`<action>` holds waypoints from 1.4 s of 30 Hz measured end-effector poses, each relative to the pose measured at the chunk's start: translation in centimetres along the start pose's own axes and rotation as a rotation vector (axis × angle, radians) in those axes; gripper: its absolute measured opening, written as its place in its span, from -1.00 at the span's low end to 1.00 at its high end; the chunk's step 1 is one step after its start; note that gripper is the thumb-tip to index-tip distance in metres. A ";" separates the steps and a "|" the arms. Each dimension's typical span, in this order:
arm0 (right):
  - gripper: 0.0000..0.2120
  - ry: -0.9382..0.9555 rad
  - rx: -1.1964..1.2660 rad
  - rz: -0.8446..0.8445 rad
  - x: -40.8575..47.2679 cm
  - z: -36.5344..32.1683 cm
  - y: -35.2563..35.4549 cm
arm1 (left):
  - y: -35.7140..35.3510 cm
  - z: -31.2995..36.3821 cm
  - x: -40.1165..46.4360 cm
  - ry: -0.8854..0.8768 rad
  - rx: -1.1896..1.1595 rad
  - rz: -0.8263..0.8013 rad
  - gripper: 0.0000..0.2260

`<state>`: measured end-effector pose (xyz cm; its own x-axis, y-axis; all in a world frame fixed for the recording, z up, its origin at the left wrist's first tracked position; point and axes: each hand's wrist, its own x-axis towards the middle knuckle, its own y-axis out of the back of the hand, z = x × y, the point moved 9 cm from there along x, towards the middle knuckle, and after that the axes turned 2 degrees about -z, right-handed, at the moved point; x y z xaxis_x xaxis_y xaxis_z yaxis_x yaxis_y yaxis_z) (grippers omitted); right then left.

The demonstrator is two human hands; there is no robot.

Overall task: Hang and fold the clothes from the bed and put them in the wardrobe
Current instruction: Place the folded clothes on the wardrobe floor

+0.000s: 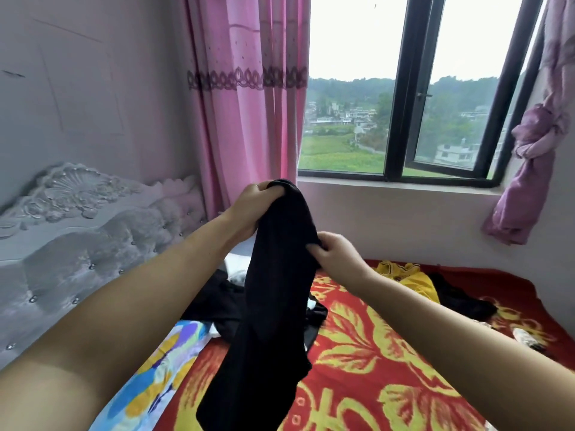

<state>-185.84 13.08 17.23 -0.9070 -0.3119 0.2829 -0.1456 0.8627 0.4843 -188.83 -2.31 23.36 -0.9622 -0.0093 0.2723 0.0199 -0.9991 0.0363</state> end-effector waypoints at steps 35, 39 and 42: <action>-0.76 -0.441 -0.188 0.059 -5.9 18.0 12.2 | -3.6 -3.8 -1.5 0.085 0.309 -0.324 -0.84; -0.83 -0.296 0.030 0.150 -5.3 15.0 14.7 | -0.6 -5.7 -2.3 0.112 0.272 -0.311 -0.85; -0.87 -0.090 -0.119 0.154 -5.0 11.0 16.1 | 1.1 -6.8 -2.3 0.120 0.183 -0.263 -0.92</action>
<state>-187.99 32.86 14.52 -0.9473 -0.1383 0.2890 0.0409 0.8425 0.5371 -188.41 -3.70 16.23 -0.9658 0.2318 0.1161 -0.1948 -0.9443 0.2651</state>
